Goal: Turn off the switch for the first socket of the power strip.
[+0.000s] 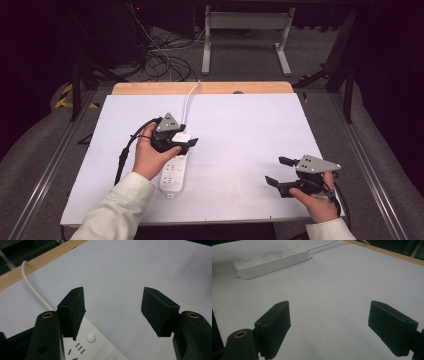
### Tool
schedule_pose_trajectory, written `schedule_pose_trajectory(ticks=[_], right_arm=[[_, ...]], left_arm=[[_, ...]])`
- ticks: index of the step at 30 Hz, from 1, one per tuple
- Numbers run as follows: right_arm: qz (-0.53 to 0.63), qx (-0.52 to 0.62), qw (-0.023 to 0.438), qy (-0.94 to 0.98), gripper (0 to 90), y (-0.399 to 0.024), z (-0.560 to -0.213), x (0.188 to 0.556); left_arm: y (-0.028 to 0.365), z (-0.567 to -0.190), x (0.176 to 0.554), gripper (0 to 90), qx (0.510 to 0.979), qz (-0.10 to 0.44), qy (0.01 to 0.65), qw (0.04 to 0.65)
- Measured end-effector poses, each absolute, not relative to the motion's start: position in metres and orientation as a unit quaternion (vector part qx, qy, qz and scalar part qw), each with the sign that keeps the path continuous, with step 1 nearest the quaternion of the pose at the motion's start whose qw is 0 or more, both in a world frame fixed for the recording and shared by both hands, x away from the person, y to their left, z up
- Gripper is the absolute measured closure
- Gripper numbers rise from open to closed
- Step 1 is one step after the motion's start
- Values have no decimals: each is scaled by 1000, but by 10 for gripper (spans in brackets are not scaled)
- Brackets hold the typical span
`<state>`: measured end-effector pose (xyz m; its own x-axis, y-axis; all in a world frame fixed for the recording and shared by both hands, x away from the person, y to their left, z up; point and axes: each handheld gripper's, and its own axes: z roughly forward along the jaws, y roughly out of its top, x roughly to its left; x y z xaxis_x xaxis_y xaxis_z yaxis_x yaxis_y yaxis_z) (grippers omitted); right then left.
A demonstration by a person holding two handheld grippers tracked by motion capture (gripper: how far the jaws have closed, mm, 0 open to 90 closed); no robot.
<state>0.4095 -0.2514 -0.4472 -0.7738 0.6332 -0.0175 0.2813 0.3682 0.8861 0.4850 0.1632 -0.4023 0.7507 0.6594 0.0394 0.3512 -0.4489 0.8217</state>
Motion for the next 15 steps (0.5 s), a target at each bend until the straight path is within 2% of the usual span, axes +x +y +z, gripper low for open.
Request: schedule_pose_trajectory(ticks=[1,2,7,8,9,11,12,13,15], right_arm=[[485,283,181,807,181,-251,-447,410],[485,283,181,807,181,-251,-447,410],[485,282,180,808,181,-251,-448,410],[485,282,180,808,181,-251,-448,410],[486,281,179,808,181,-250,-448,410],[485,280,179,809,181,-250,-449,410],[485,280,179,809,181,-250,-449,410],[485,280,179,809,181,-250,-449,410],[484,280,178,809,181,-250,-449,410]], left_arm=[[164,-404,487,408,833,177,306,426],[164,-405,489,408,834,175,307,425],[166,-411,498,680,841,155,303,421],[167,-412,499,680,842,153,305,418],[167,-414,500,757,844,152,305,414],[168,-416,502,828,846,146,308,410],[169,-416,503,828,847,146,308,408],[169,-417,504,899,849,144,307,405],[169,-418,505,900,852,148,309,397]])
